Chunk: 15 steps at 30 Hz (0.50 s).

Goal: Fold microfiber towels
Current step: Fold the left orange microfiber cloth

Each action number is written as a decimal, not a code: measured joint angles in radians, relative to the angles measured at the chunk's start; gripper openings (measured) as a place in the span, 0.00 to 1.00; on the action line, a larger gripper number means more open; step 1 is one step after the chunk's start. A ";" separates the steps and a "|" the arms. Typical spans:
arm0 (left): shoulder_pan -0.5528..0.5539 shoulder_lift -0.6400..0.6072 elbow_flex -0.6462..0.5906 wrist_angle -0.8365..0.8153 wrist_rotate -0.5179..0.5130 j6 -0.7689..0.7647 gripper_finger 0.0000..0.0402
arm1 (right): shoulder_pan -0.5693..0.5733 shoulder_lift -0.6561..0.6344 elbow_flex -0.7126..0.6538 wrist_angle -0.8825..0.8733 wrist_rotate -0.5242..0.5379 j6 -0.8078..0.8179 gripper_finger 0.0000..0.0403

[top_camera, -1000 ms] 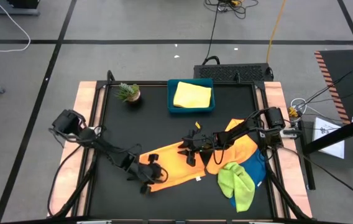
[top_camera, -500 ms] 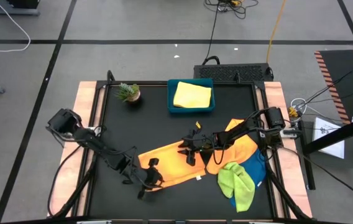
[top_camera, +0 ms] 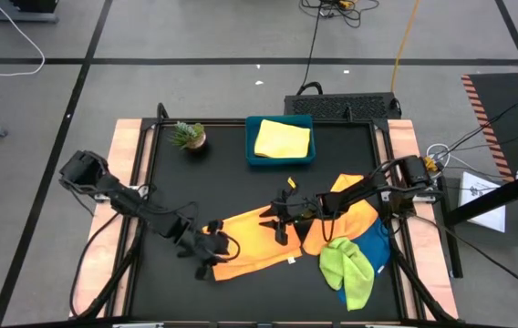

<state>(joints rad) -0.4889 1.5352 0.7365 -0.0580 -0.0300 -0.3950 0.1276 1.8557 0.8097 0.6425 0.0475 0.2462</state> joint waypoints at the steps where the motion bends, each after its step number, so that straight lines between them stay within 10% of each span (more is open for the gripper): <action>1: 0.007 0.001 -0.004 -0.008 0.015 -0.022 0.28 | 0.004 0.000 0.000 0.000 0.000 0.000 0.29; 15: 0.025 0.002 -0.038 -0.010 0.059 -0.142 0.28 | 0.032 0.000 0.000 0.000 0.000 0.002 0.29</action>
<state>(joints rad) -0.4640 1.5368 0.6983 -0.0676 0.0288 -0.5374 0.1593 1.8557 0.8097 0.6424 0.0475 0.2481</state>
